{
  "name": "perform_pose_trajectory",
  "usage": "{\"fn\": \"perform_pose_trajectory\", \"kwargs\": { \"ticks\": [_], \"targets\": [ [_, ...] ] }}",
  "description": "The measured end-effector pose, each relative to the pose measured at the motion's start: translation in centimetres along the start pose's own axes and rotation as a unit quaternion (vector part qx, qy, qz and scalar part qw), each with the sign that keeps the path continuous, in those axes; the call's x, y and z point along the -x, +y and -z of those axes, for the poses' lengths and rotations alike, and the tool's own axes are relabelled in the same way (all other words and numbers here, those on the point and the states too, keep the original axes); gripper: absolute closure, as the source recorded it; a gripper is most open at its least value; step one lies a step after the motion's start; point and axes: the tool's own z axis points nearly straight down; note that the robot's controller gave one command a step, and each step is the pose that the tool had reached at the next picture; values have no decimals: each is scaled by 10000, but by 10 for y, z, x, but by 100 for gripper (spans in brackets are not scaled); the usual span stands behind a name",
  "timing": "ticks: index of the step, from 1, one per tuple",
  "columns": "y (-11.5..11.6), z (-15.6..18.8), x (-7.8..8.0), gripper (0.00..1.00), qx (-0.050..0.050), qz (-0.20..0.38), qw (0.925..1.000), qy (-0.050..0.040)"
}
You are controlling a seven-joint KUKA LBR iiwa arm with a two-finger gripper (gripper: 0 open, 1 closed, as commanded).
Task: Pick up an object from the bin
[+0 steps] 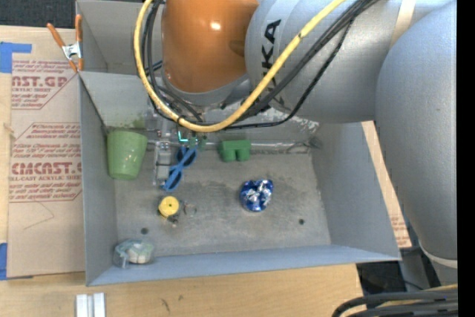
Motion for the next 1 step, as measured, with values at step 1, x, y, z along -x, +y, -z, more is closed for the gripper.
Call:
{"fn": "perform_pose_trajectory", "kwargs": {
  "ticks": [1],
  "targets": [
    [-73, -56, 1, 0, -12, -2313, 9729, -15]
  ]
}}
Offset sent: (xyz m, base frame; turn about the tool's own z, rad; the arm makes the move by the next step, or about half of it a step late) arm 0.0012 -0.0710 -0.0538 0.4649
